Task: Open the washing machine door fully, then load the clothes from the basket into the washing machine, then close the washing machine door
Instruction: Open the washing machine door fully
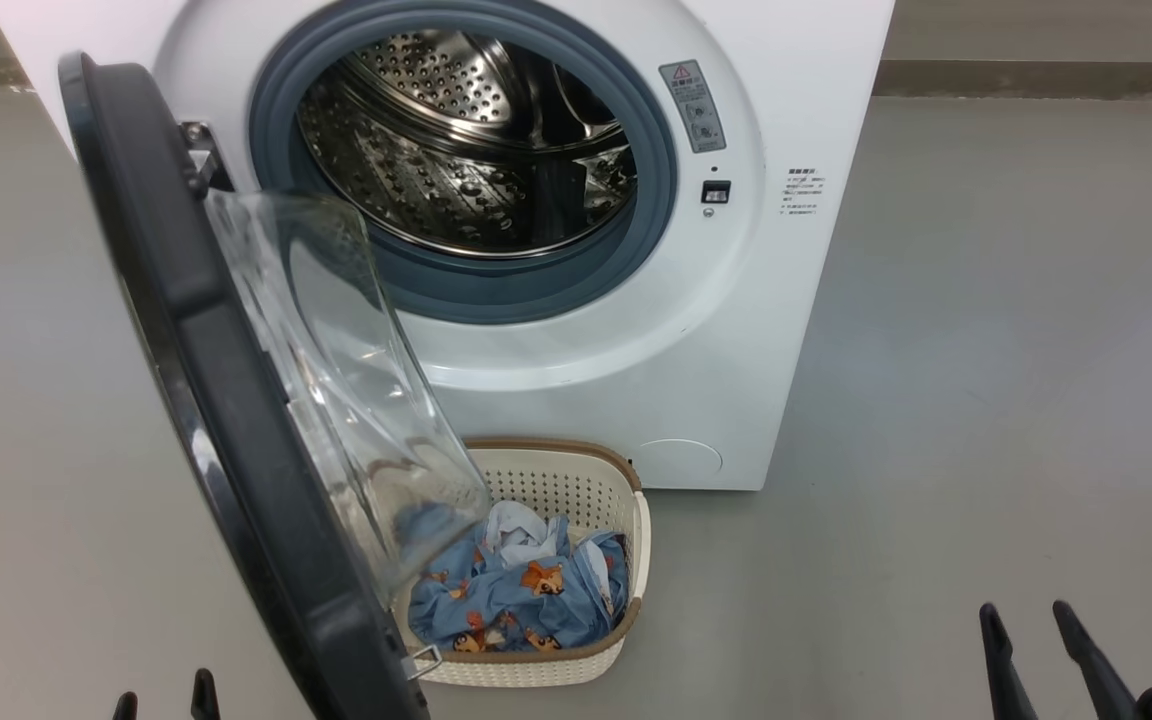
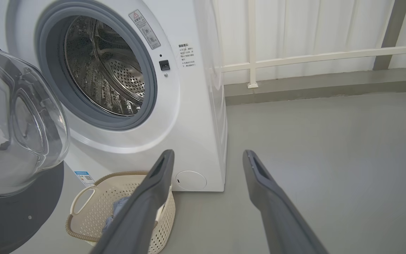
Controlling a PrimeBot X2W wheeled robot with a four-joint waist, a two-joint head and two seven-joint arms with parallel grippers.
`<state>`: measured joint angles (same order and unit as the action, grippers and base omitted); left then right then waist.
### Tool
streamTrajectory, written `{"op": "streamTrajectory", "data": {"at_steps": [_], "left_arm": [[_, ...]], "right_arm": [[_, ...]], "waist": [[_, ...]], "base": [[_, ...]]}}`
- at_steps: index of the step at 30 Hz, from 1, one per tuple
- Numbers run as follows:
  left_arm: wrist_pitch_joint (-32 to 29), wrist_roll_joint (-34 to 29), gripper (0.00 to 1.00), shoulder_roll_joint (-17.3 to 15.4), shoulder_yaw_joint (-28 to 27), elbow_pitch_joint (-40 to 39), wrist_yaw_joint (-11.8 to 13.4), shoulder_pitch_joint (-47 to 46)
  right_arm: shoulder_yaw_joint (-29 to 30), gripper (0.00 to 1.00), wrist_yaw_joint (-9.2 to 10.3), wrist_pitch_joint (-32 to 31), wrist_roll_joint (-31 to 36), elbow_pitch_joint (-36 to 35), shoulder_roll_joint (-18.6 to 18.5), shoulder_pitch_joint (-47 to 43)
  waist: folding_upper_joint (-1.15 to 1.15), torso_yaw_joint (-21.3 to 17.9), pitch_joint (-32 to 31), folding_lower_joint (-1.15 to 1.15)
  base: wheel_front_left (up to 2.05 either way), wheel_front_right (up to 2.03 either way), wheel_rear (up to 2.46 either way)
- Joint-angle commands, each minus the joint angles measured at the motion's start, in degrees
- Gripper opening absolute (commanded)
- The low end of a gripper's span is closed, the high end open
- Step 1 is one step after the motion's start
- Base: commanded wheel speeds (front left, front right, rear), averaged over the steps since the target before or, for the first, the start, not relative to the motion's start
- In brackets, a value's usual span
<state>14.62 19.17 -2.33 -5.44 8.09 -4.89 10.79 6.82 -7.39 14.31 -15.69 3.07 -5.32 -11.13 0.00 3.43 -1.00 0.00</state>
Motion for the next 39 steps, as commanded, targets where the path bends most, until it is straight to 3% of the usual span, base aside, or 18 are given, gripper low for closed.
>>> {"op": "streamTrajectory", "data": {"at_steps": [1, 39], "left_arm": [[0.38, 0.47, 1.00, -0.54, -2.01, -1.46, -0.10, -0.35], [0.38, -0.70, 1.00, -0.54, -1.90, -1.94, -0.46, -0.57]], "right_arm": [[-1.22, 1.00, -0.10, 0.69, 1.25, -0.16, -0.92, 0.33], [0.76, 1.00, -0.10, 0.69, 1.91, 3.99, -0.78, 0.97]], "waist": [[0.00, -0.27, -0.04, 0.00], [0.00, 0.04, 0.52, 0.00]], "base": [[0.00, 0.00, 0.00], [0.00, 0.00, 0.00]]}}
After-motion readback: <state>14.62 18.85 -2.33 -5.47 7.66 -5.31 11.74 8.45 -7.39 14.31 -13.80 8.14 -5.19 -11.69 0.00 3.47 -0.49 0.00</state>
